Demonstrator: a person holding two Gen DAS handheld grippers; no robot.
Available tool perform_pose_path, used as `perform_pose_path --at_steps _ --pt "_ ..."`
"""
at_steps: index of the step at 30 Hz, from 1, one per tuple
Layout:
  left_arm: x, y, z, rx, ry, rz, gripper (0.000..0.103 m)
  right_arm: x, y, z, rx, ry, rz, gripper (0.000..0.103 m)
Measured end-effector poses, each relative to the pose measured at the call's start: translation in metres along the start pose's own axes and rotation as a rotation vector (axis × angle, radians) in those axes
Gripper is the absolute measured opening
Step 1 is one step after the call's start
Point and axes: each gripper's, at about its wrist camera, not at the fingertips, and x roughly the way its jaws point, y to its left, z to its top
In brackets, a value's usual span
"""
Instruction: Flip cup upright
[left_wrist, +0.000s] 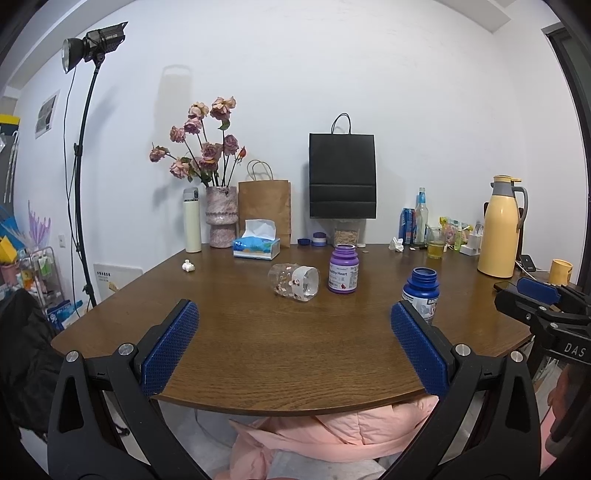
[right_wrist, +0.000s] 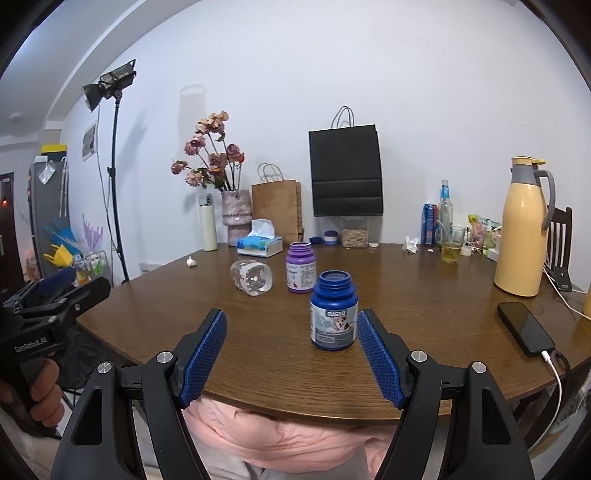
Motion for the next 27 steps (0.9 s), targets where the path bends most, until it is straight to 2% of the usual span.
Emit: perform_pose_path --at_steps 7,10,27 --pt "0.0008 -0.0007 -0.0007 0.004 0.000 -0.001 0.103 0.0007 0.0049 -0.0004 -0.012 0.000 0.008 0.080" --pt "0.0006 -0.0007 -0.0011 0.002 0.002 -0.002 0.103 -0.0011 0.0061 0.0009 -0.019 -0.014 0.005 0.103" --pt "0.0006 -0.0023 -0.0022 0.004 0.004 -0.002 0.103 -0.0014 0.0076 0.0026 -0.023 -0.021 0.011 0.103"
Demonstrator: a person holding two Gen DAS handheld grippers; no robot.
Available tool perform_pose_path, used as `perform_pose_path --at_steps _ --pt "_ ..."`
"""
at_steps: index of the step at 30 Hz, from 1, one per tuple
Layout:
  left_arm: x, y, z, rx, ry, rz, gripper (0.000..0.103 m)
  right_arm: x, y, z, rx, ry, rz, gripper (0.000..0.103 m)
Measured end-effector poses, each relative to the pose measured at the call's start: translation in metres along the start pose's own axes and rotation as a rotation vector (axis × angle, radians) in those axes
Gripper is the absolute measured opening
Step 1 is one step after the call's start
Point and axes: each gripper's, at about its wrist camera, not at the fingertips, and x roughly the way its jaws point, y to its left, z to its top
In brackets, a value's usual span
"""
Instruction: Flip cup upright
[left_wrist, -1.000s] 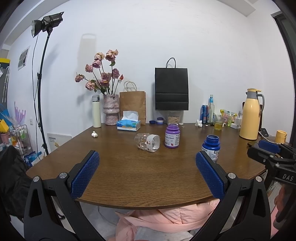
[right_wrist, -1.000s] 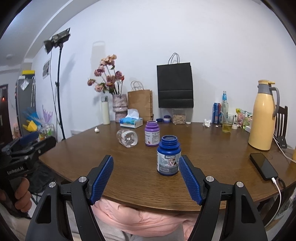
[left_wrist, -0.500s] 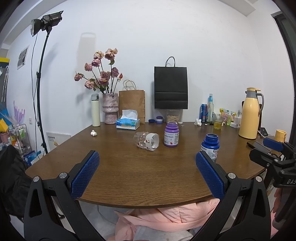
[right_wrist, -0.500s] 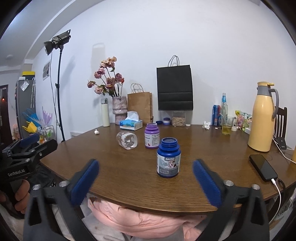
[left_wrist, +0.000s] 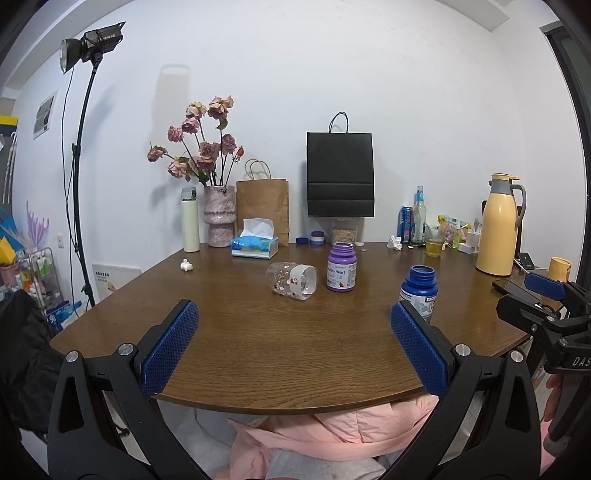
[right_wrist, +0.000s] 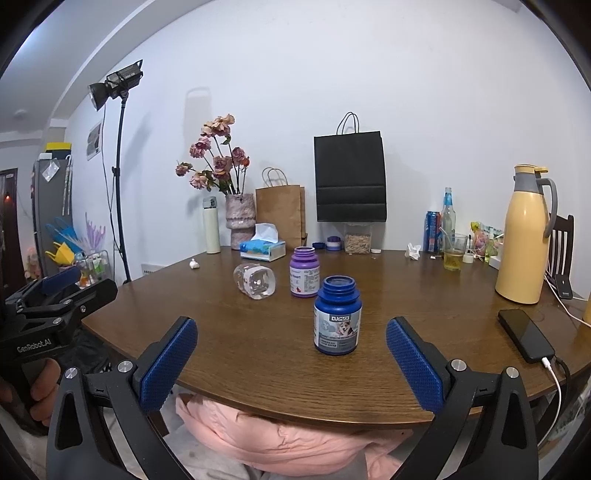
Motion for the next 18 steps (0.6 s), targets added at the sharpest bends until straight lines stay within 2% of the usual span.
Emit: perform_pose_path --at_steps 5,10,14,18 --pt "0.000 -0.001 -0.001 0.000 0.001 0.000 0.103 0.003 -0.001 -0.001 -0.008 0.008 -0.068 0.103" --pt "0.000 -0.001 -0.001 0.002 0.001 0.000 0.103 0.003 -0.014 -0.002 0.056 -0.019 -0.086 0.103" --pt "0.000 -0.002 -0.002 0.001 0.003 0.001 0.103 0.001 -0.018 -0.001 0.081 -0.048 -0.065 0.103" --pt "0.000 -0.001 -0.002 0.001 -0.001 0.004 0.103 0.009 -0.017 -0.005 0.104 -0.020 -0.017 0.103"
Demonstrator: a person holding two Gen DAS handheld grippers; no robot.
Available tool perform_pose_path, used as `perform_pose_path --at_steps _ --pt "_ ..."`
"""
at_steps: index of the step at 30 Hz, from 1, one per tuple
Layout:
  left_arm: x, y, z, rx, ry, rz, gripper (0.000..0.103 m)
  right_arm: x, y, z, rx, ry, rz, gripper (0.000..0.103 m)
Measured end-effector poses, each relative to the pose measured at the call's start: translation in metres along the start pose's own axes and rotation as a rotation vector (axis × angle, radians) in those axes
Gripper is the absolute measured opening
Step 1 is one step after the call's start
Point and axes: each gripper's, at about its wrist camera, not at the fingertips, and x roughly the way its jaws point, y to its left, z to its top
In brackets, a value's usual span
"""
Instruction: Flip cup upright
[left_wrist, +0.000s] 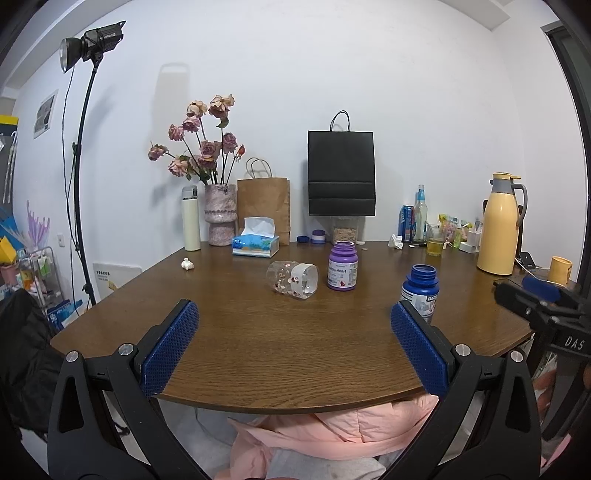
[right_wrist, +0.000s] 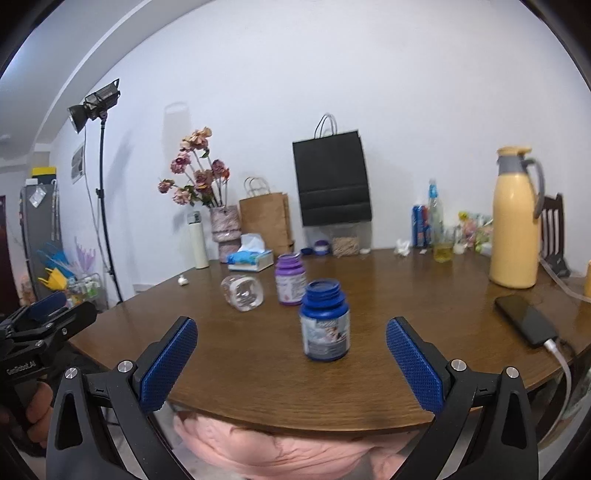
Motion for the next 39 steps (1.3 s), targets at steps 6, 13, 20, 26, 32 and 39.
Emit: perform_pose_path --at_steps 6,13,20,26,32,39 --pt "0.000 0.002 0.000 -0.001 -0.003 0.004 0.103 0.008 0.001 -0.006 0.050 0.088 0.092 0.103" --pt "0.000 0.004 0.001 0.002 -0.009 0.003 0.103 -0.002 0.015 -0.006 -0.011 0.038 0.079 0.103" --pt "0.000 0.003 0.001 0.002 -0.008 0.005 0.103 0.003 0.004 -0.005 0.013 0.059 0.001 0.103" --pt "0.001 0.003 0.000 0.002 -0.006 0.003 0.103 0.008 0.000 -0.006 0.006 0.075 -0.044 0.103" --pt "0.003 0.001 0.001 0.012 -0.009 0.001 0.103 0.004 -0.003 -0.003 0.005 0.033 -0.052 0.103" --pt "0.038 -0.002 0.011 0.003 0.024 -0.033 0.103 0.020 -0.011 0.008 0.019 -0.017 -0.008 0.103"
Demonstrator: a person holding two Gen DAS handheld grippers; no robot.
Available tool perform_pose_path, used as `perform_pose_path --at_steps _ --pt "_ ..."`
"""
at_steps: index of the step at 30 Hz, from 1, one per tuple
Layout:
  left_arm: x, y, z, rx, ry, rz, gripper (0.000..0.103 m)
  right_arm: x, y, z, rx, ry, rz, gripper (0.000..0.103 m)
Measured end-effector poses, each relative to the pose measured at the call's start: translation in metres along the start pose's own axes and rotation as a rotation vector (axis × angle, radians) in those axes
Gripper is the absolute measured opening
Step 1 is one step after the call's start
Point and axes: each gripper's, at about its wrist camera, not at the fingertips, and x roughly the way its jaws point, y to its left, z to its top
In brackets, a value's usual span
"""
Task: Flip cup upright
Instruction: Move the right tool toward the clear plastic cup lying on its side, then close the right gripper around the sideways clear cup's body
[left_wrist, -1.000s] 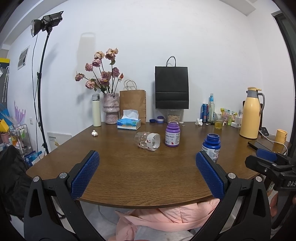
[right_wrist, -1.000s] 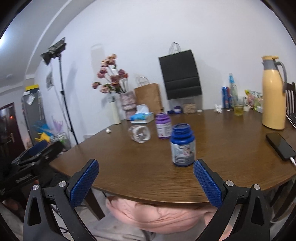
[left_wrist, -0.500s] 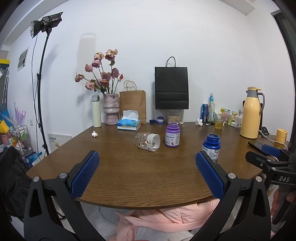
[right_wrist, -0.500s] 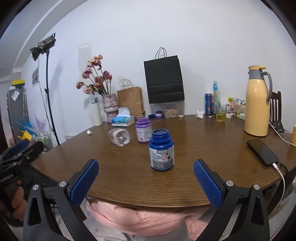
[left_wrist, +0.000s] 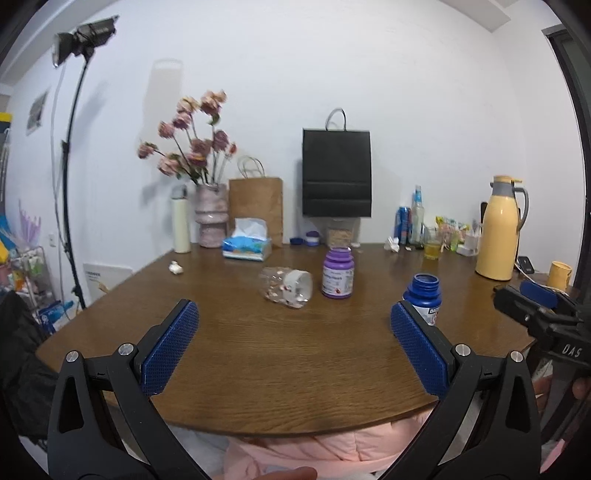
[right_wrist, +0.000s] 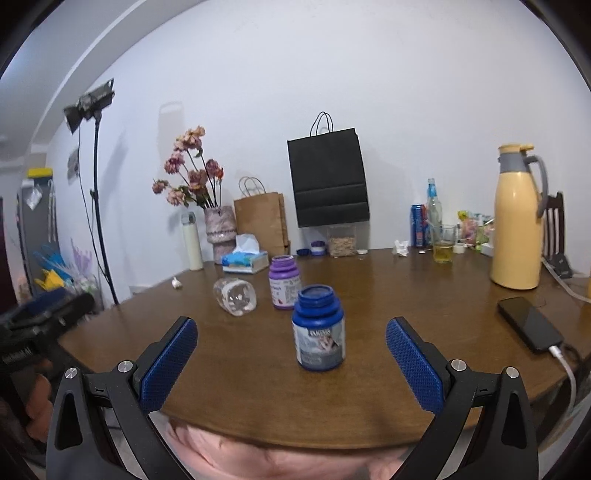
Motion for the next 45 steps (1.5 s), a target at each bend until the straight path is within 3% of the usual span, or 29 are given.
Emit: perform_pose_path --at_steps 2,5,12,20,22,25,32,35,37,41,42,43,45 --pt "0.010 -0.004 -0.001 0.012 0.002 0.011 0.103 0.010 -0.003 0.002 0.020 0.016 0.021 0.103" --pt "0.035 -0.012 -0.001 0.052 0.038 0.002 0.103 0.037 0.000 0.003 -0.033 0.109 0.027 0.103" --pt "0.081 -0.021 0.000 0.110 0.103 -0.022 0.103 0.078 0.005 0.008 -0.132 0.163 0.021 0.103" --pt "0.149 0.024 0.017 -0.008 0.222 0.010 0.103 0.121 0.037 0.040 -0.226 0.119 0.168 0.103" --pt "0.168 0.042 0.026 -0.021 0.243 0.004 0.103 0.136 0.050 0.046 -0.242 0.131 0.216 0.094" --pt "0.199 0.068 0.043 -0.026 0.255 -0.008 0.103 0.175 0.070 0.051 -0.256 0.199 0.271 0.081" --pt "0.280 0.089 0.060 -0.071 0.398 -0.161 0.102 0.286 0.100 0.042 -0.301 0.413 0.328 0.081" --pt "0.314 0.094 0.056 -0.099 0.461 -0.199 0.093 0.318 0.102 0.039 -0.312 0.471 0.313 0.081" --pt "0.337 0.096 0.051 -0.118 0.516 -0.219 0.080 0.336 0.102 0.037 -0.317 0.511 0.312 0.081" --pt "0.363 0.089 0.035 -0.109 0.615 -0.275 0.072 0.362 0.100 0.028 -0.324 0.567 0.282 0.081" --pt "0.364 0.089 0.034 -0.126 0.606 -0.286 0.070 0.366 0.098 0.025 -0.323 0.579 0.285 0.080" --pt "0.365 0.089 0.034 -0.137 0.601 -0.298 0.064 0.369 0.097 0.023 -0.318 0.590 0.295 0.069" --pt "0.362 0.089 0.036 -0.130 0.592 -0.317 0.056 0.374 0.092 0.021 -0.299 0.600 0.323 0.069"
